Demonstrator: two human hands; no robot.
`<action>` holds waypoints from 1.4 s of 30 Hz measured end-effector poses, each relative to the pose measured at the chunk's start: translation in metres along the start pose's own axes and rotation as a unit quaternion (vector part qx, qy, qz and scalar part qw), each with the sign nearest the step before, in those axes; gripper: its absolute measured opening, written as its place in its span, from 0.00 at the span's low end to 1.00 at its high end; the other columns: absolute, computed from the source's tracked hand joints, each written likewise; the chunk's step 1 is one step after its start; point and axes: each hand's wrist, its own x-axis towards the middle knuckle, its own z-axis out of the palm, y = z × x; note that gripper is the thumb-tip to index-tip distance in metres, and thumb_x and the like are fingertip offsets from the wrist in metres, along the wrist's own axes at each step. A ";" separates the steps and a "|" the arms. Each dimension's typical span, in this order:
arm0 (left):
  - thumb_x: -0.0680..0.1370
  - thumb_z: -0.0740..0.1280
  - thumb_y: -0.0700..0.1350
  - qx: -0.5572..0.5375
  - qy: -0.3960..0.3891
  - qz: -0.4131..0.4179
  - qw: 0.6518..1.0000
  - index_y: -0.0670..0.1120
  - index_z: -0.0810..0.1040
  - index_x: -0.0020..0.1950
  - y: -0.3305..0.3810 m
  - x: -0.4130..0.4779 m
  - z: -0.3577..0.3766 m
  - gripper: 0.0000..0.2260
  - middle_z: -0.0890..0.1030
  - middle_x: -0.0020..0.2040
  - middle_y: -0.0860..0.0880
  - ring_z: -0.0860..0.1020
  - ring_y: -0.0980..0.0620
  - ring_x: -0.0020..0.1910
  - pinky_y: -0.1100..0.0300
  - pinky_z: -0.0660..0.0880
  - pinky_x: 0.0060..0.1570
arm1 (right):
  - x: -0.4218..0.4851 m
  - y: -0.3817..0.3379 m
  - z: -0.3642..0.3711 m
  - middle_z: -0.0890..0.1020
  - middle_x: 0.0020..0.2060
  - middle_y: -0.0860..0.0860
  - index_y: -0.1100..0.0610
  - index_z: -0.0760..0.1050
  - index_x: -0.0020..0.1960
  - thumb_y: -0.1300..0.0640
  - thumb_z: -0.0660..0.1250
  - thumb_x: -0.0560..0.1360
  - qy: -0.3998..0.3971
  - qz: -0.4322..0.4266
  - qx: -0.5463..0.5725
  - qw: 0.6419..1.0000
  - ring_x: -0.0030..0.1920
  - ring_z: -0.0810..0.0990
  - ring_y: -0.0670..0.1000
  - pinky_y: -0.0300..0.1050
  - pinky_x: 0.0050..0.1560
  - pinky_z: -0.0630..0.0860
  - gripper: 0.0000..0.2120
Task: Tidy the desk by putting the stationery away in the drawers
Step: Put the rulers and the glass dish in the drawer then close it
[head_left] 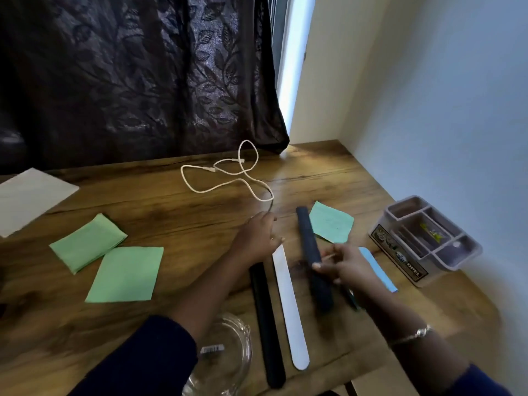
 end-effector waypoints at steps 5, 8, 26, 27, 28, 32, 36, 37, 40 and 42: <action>0.75 0.67 0.49 0.031 0.024 -0.028 0.999 0.44 0.69 0.66 -0.002 -0.031 -0.002 0.21 0.71 0.66 0.48 0.72 0.47 0.62 0.55 0.69 0.59 | -0.020 0.029 0.015 0.81 0.37 0.54 0.56 0.73 0.45 0.60 0.72 0.71 -0.002 -0.029 -0.109 0.994 0.41 0.81 0.53 0.51 0.41 0.79 0.08; 0.76 0.66 0.48 0.043 0.039 -0.037 0.998 0.43 0.69 0.67 0.002 -0.048 -0.002 0.21 0.70 0.66 0.47 0.70 0.47 0.63 0.56 0.66 0.61 | -0.024 0.034 0.016 0.81 0.40 0.52 0.54 0.74 0.49 0.59 0.72 0.70 -0.014 -0.054 -0.155 0.986 0.43 0.81 0.50 0.50 0.45 0.81 0.10; 0.76 0.59 0.47 -0.025 0.321 0.071 0.944 0.44 0.80 0.49 0.076 -0.188 0.044 0.12 0.82 0.43 0.49 0.78 0.55 0.39 0.65 0.73 0.37 | -0.087 0.092 -0.008 0.78 0.34 0.47 0.49 0.74 0.42 0.61 0.67 0.74 0.031 -0.396 -0.028 0.918 0.35 0.78 0.46 0.41 0.36 0.78 0.08; 0.76 0.59 0.48 -0.047 0.318 0.071 0.944 0.44 0.80 0.48 0.083 -0.199 0.056 0.12 0.82 0.42 0.49 0.78 0.56 0.39 0.66 0.74 0.36 | -0.096 0.101 -0.009 0.78 0.33 0.49 0.50 0.74 0.42 0.61 0.67 0.74 0.012 -0.396 0.008 0.918 0.34 0.78 0.46 0.38 0.35 0.77 0.07; 0.76 0.59 0.48 -0.064 0.304 0.068 0.948 0.44 0.80 0.48 0.090 -0.210 0.069 0.12 0.82 0.42 0.50 0.78 0.57 0.40 0.67 0.74 0.37 | -0.106 0.110 -0.010 0.79 0.34 0.50 0.51 0.75 0.42 0.60 0.67 0.74 -0.006 -0.391 0.041 0.919 0.34 0.78 0.46 0.36 0.35 0.76 0.05; 0.77 0.58 0.51 -0.132 0.201 0.003 0.971 0.48 0.79 0.49 0.102 -0.252 0.132 0.13 0.81 0.43 0.52 0.78 0.60 0.42 0.66 0.76 0.42 | -0.135 0.153 -0.006 0.79 0.33 0.51 0.61 0.75 0.40 0.65 0.64 0.75 -0.071 -0.257 0.157 0.951 0.34 0.77 0.46 0.34 0.34 0.75 0.05; 0.79 0.61 0.43 -0.237 0.073 -0.276 0.929 0.45 0.80 0.50 0.073 -0.253 0.171 0.09 0.83 0.47 0.47 0.79 0.51 0.47 0.60 0.73 0.46 | -0.126 0.185 0.009 0.75 0.31 0.53 0.61 0.76 0.40 0.63 0.61 0.76 -0.121 0.094 0.342 0.927 0.34 0.73 0.51 0.41 0.34 0.71 0.08; 0.79 0.61 0.41 -0.284 0.058 -0.353 0.890 0.43 0.80 0.52 0.061 -0.250 0.176 0.09 0.83 0.49 0.45 0.79 0.49 0.49 0.60 0.73 0.48 | -0.118 0.190 0.013 0.76 0.32 0.54 0.62 0.75 0.41 0.62 0.60 0.77 -0.109 0.165 0.388 0.900 0.35 0.73 0.51 0.43 0.36 0.71 0.08; 0.79 0.59 0.38 -0.471 0.084 -0.505 0.718 0.40 0.76 0.54 0.033 -0.242 0.181 0.08 0.80 0.48 0.42 0.78 0.47 0.43 0.53 0.73 0.53 | -0.089 0.202 0.024 0.77 0.39 0.59 0.65 0.75 0.45 0.66 0.57 0.77 -0.061 0.245 0.427 0.868 0.39 0.76 0.54 0.45 0.43 0.74 0.08; 0.79 0.58 0.36 -0.548 0.133 -0.534 0.629 0.40 0.73 0.50 0.017 -0.239 0.182 0.06 0.78 0.42 0.42 0.76 0.46 0.40 0.50 0.75 0.50 | -0.070 0.213 0.034 0.77 0.45 0.62 0.67 0.73 0.49 0.69 0.55 0.77 -0.045 0.282 0.394 0.874 0.40 0.75 0.56 0.43 0.39 0.77 0.08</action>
